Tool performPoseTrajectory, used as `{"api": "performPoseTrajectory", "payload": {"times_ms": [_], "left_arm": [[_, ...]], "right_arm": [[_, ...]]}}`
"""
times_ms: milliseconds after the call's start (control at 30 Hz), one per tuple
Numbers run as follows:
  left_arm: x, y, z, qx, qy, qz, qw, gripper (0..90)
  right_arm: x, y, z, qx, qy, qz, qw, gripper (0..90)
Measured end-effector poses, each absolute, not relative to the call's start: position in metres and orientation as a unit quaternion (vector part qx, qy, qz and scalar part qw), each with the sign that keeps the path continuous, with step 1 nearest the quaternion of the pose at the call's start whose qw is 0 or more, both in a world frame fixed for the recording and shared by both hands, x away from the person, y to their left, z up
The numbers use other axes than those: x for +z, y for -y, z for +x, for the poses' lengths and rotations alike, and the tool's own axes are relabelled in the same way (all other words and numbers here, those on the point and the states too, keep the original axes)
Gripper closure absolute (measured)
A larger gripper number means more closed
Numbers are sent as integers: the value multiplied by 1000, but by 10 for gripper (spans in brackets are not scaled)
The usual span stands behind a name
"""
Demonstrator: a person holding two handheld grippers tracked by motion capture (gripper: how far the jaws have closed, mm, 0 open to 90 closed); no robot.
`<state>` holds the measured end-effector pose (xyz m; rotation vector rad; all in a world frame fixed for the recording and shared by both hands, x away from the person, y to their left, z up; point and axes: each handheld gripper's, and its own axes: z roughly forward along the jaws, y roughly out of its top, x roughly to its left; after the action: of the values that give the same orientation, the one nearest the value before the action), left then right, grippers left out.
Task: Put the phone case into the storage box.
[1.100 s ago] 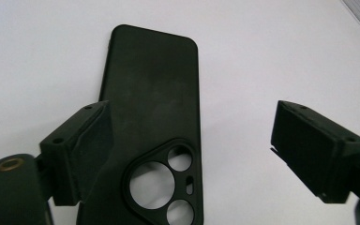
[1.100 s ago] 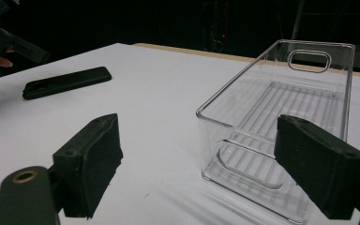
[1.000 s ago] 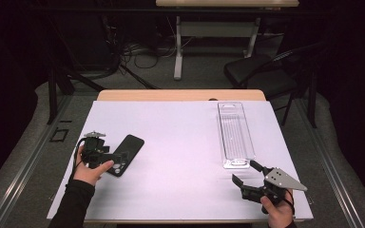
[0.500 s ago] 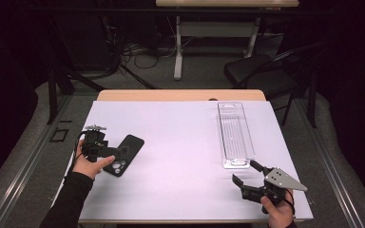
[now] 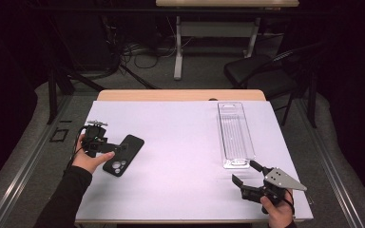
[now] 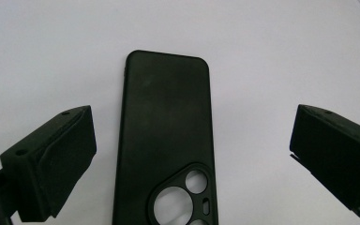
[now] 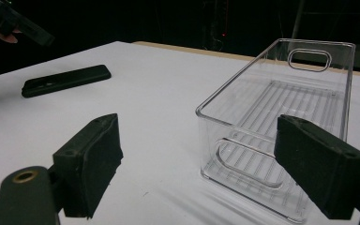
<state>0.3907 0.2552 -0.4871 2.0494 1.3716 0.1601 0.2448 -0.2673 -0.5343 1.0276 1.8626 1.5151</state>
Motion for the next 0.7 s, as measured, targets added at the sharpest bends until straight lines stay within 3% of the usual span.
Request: {"api": "performPoseTrajectory", "payload": {"times_ms": [700], "left_arm": [[-497,-237,417,25,-524,815,247,9]], "right_arm": [[-535,267,245,559,-690,379,260,145]]}}
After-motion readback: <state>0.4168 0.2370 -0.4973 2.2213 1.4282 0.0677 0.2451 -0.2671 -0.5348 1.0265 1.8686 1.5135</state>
